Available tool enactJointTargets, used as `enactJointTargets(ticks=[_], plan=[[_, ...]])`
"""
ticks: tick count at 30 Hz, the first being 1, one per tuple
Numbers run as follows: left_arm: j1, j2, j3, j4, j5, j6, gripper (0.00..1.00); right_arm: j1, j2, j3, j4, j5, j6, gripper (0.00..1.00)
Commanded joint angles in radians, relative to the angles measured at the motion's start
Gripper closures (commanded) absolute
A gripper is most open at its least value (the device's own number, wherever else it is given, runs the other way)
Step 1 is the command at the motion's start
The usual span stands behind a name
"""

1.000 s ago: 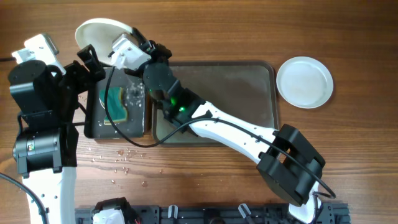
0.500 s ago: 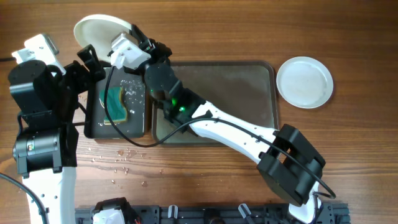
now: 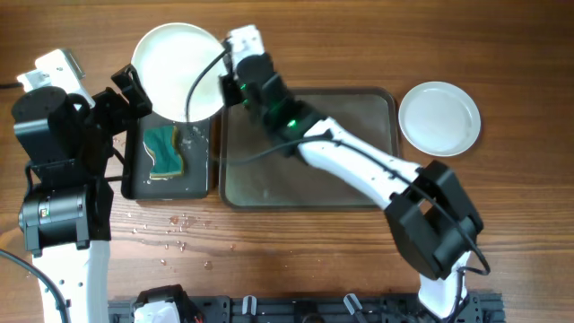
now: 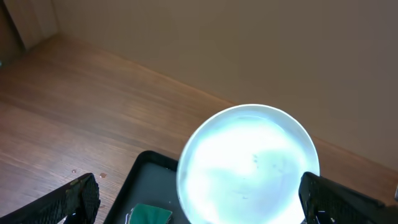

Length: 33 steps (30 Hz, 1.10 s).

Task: Clean dirty plates on tray and stack at the side
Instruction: 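Carry the plate right and place it on the plate stack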

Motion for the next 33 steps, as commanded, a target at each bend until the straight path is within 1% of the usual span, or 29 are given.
enactJointTargets(ticks=[1, 8, 9, 11, 13, 16, 20, 23, 25, 28, 33], plan=[[0.002, 0.001, 0.007, 0.002, 0.011, -0.013, 0.00, -0.132, -0.032, 0.016, -0.070, -0.257, 0.205, 0.96], [0.002, 0.001, 0.007, 0.002, 0.011, -0.013, 0.00, -0.420, -0.052, 0.016, -0.323, -0.509, 0.224, 0.96], [0.002, 0.001, 0.007, 0.002, 0.011, -0.013, 0.00, -0.494, -0.052, 0.016, -0.406, -0.533, 0.221, 0.96], [0.002, 0.001, 0.007, 0.002, 0.011, -0.013, 0.00, -0.568, -0.052, 0.016, -0.483, -0.533, 0.208, 0.96], [0.002, 0.001, 0.007, 0.002, 0.011, -0.013, 0.00, -0.663, -0.052, 0.016, -0.555, -0.533, 0.158, 0.96], [0.002, 0.001, 0.007, 0.002, 0.011, -0.013, 0.00, -0.778, -0.052, 0.016, -0.642, -0.533, 0.121, 0.96], [0.002, 0.001, 0.007, 0.002, 0.011, -0.013, 0.00, -0.943, -0.052, 0.016, -0.782, -0.528, 0.112, 0.96], [0.002, 0.001, 0.007, 0.002, 0.011, -0.013, 0.00, -1.048, -0.052, 0.016, -0.885, -0.506, 0.079, 0.96], [0.002, 0.001, 0.007, 0.002, 0.011, -0.013, 0.00, -1.089, -0.052, 0.015, -0.935, -0.468, 0.061, 0.96], [0.002, 0.001, 0.007, 0.002, 0.011, -0.013, 0.00, -1.135, -0.052, 0.014, -1.016, -0.360, 0.056, 0.96], [0.002, 0.001, 0.007, 0.002, 0.011, -0.013, 0.00, -1.148, -0.051, 0.004, -1.067, -0.272, 0.020, 0.96]])
